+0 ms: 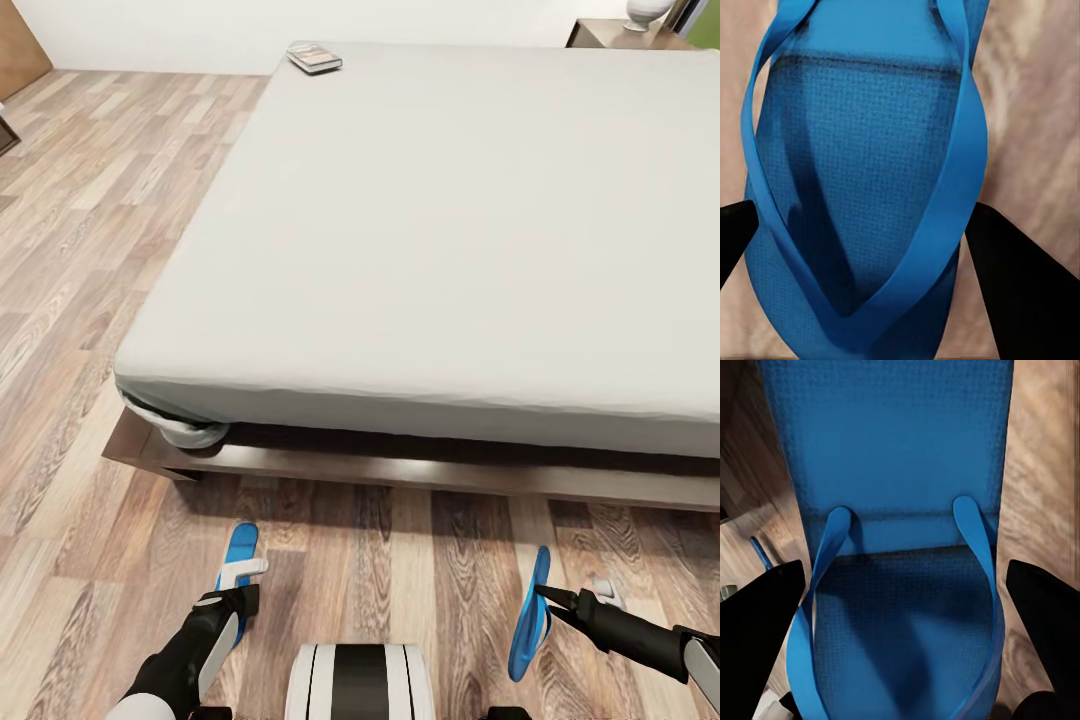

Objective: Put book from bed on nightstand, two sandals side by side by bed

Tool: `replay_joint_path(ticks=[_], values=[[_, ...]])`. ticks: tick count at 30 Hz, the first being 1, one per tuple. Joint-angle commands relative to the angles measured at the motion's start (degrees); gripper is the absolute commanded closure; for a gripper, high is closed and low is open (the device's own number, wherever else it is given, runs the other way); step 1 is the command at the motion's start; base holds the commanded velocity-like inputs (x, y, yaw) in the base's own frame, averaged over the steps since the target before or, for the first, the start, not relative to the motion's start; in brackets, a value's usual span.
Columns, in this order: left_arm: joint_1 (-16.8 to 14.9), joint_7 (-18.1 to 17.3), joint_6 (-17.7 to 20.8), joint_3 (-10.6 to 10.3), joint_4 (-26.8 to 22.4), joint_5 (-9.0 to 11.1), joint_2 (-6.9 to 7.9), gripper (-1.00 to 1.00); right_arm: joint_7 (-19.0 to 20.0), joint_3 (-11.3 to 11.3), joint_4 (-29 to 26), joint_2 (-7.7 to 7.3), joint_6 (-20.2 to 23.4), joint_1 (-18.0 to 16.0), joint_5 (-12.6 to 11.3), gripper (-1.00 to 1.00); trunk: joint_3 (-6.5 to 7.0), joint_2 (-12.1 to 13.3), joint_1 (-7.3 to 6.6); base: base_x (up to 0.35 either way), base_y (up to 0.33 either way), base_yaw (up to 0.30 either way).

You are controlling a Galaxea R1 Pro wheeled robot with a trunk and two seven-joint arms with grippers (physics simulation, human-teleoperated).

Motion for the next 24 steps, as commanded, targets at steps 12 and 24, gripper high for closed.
replay_joint_path(ticks=[12, 24], values=[[0.0, 0.16, 0.28, 0.13, -0.12, 0.37, -0.06, 1.0, 0.15, -0.04, -0.01, -0.01, 0.39, -0.03, -0.23, 1.0, -0.7, -0.05, 0.06, 0.0, 0.0, 0.0], [0.0, 0.16, 0.28, 0.13, -0.15, 0.37, -0.07, 1.0, 0.28, -0.09, -0.01, -0.06, 0.41, -0.03, -0.31, 1.0, -0.7, -0.05, 0.06, 0.0, 0.0, 0.0]])
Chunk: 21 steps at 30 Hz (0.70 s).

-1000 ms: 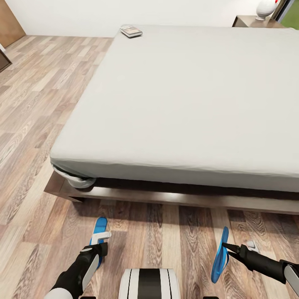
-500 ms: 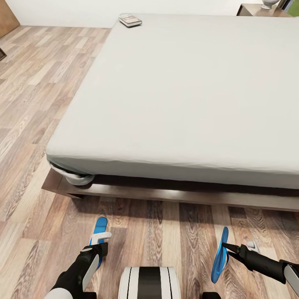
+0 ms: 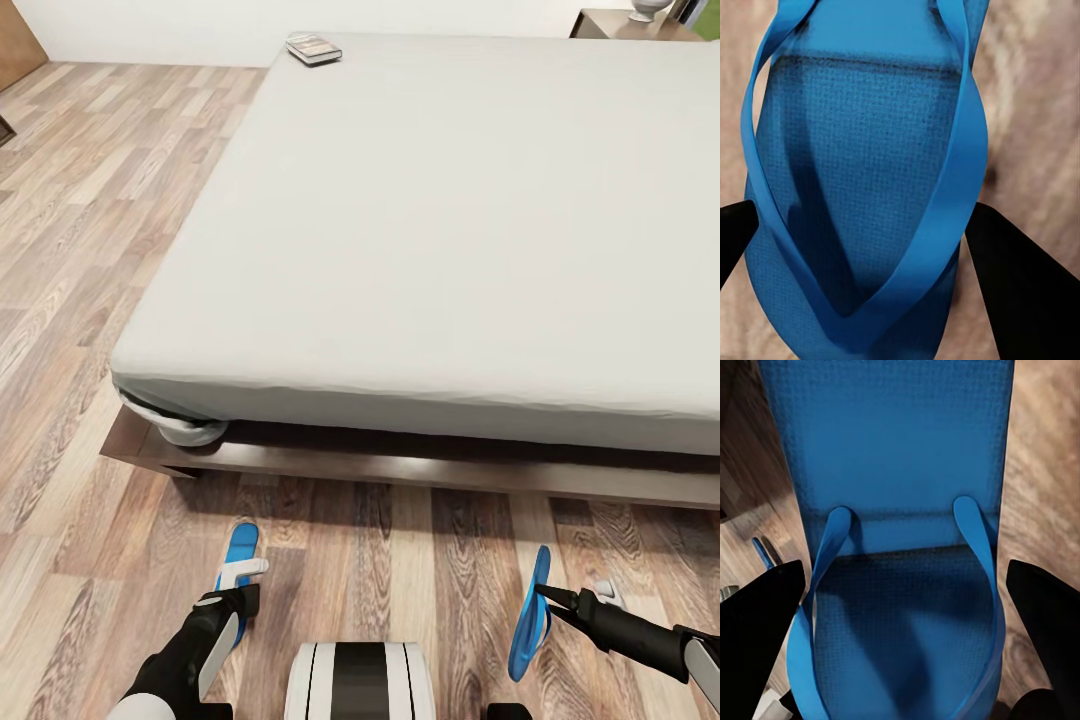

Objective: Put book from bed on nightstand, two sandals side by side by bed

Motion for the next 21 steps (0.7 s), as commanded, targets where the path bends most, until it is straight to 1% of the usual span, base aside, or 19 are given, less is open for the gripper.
replay_joint_path(ticks=[1, 5, 10, 21], values=[[0.0, 0.16, 0.27, 0.13, -0.1, 0.39, -0.03, 1.0, 0.16, -0.08, 0.02, 0.0, 0.36, -0.02, -0.16, 1.0, -0.03, -0.01, -0.01, 0.0, 0.0, 0.0], [0.0, 0.16, 0.27, 0.13, -0.12, 0.39, -0.02, 1.0, 0.18, -0.08, 0.02, -0.01, 0.37, -0.02, -0.23, 1.0, -0.03, -0.01, -0.01, 0.0, 0.0, 0.0], [0.0, 0.16, 0.34, 0.13, -0.1, 0.39, -0.05, 1.0, 0.19, -0.08, 0.02, -0.01, 0.34, -0.02, -0.25, 1.0, -1.14, -0.08, 0.12, 0.0, 0.0, 0.0], [0.0, 0.16, 0.29, 0.13, -0.14, 0.33, -0.05, 1.0, 0.14, -0.08, 0.02, -0.01, 0.35, -0.02, -0.25, 1.0, -1.14, -0.08, 0.12, 0.0, 0.0, 0.0]])
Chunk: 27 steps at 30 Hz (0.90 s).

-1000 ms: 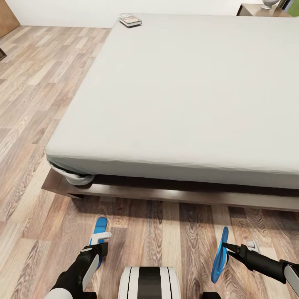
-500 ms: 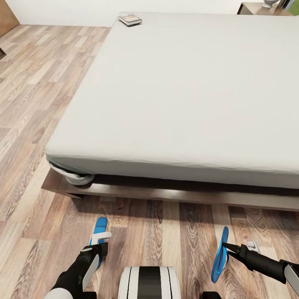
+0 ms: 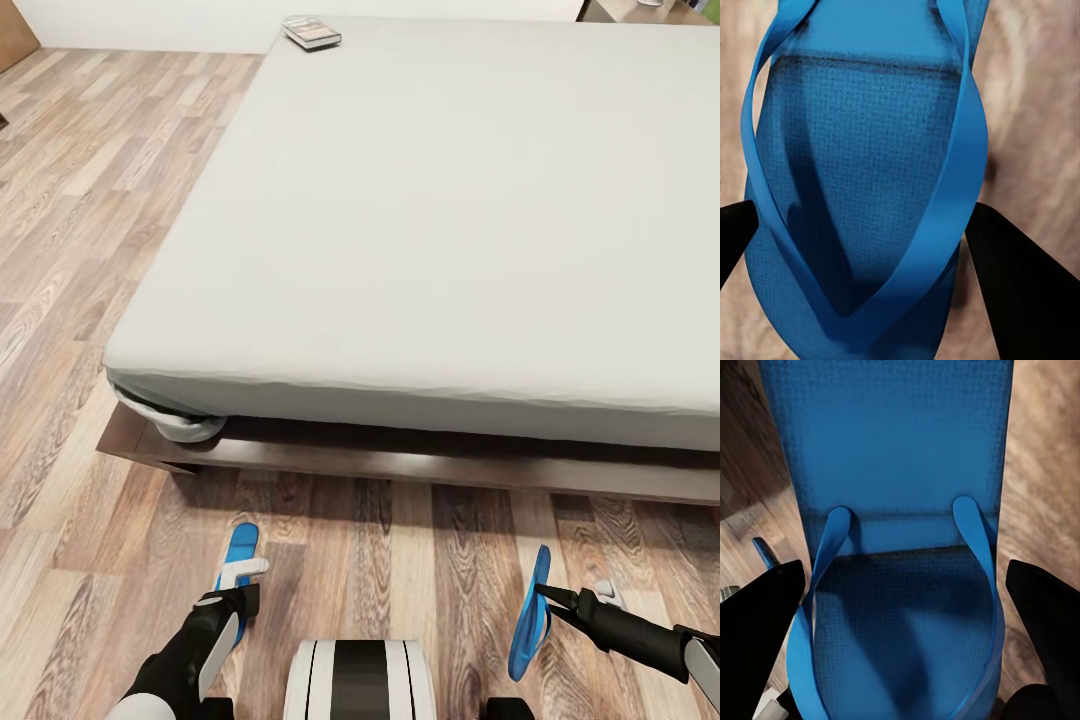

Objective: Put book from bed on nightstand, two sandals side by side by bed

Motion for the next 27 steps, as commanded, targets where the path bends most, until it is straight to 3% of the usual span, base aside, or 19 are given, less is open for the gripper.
replay_joint_path(ticks=[1, 8, 9, 27], values=[[0.0, 0.16, 0.27, 0.14, -0.11, 0.37, -0.04, 1.0, 0.16, -0.08, 0.02, 0.0, 0.34, -0.02, -0.16, 1.0, -0.03, -0.01, -0.01, 0.0, 0.0, 0.0], [0.0, 0.16, 0.25, 0.14, -0.07, 0.36, -0.05, 1.0, 0.18, -0.08, 0.02, 0.0, 0.35, -0.02, -0.16, 1.0, -0.03, -0.01, -0.01, 0.0, 0.0, 0.0], [0.0, 0.16, 0.25, 0.14, -0.08, 0.36, -0.05, -1.0, 0.18, -0.08, 0.02, 0.0, 0.34, -0.02, -0.16, 1.0, -0.03, -0.01, -0.01, 0.0, 0.0, 0.0], [0.0, 0.32, 0.34, 0.16, -0.06, 0.39, -0.06, -1.0, 0.15, -0.08, 0.02, 0.0, 0.33, -0.02, -0.14, 1.0, 0.41, 0.01, -0.06, 0.0, 0.0, 0.0]])
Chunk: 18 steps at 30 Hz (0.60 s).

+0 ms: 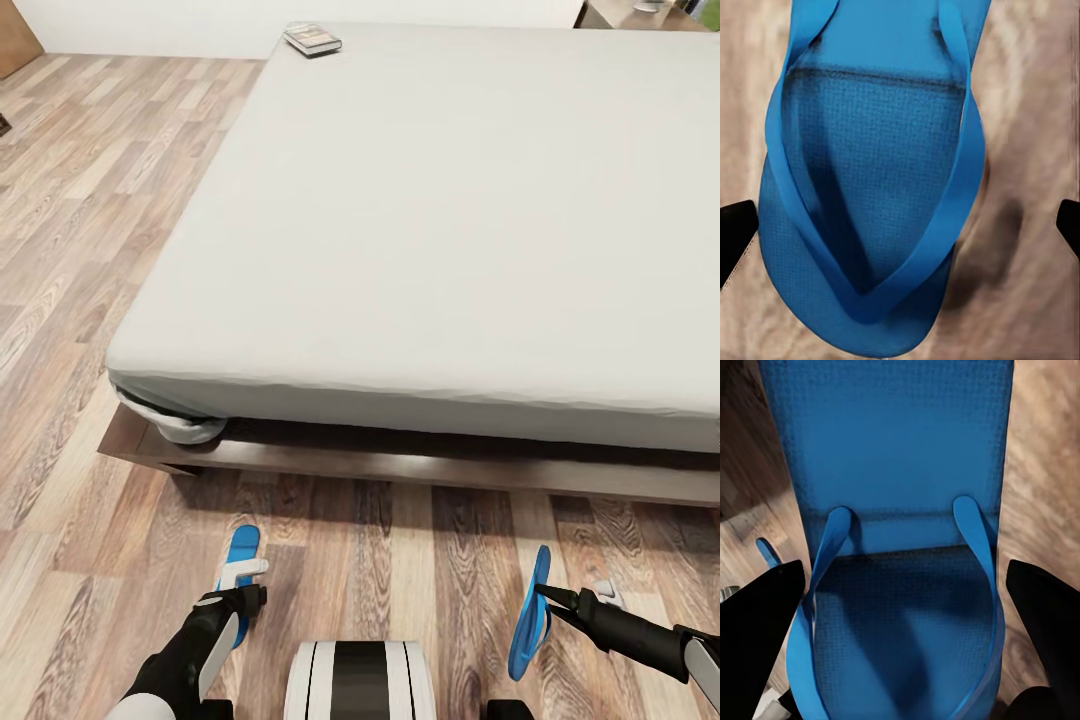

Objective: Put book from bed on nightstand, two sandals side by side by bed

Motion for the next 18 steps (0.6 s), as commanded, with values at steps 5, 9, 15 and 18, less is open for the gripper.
replay_joint_path(ticks=[5, 9, 15, 18], values=[[0.0, 0.19, 0.28, 0.11, -0.12, 0.38, -0.04, -1.0, 0.06, -0.07, 0.02, 0.0, 0.31, -0.02, -0.06, 1.0, 1.08, 0.06, -0.13, 0.0, 0.0, 0.0], [0.0, 0.2, 0.28, 0.11, -0.14, 0.42, -0.06, -1.0, 0.01, -0.07, 0.02, 0.0, 0.3, -0.02, -0.03, 1.0, 1.97, 0.11, -0.24, 0.0, 0.0, 0.0], [0.0, 0.2, 0.38, 0.26, -0.21, 0.38, -0.01, -1.0, -0.28, -0.02, 0.31, 0.26, 0.16, -0.02, 0.08, 1.0, 3.3, 0.19, -0.39, 0.0, 0.0, 0.0], [0.0, 0.05, 0.48, 0.34, -0.27, 0.51, 0.08, -1.0, -0.41, 0.07, 0.74, 0.36, -1.07, -0.02, 0.21, 1.0, 3.96, 0.23, -0.47, 0.0, 0.0, 0.0]])
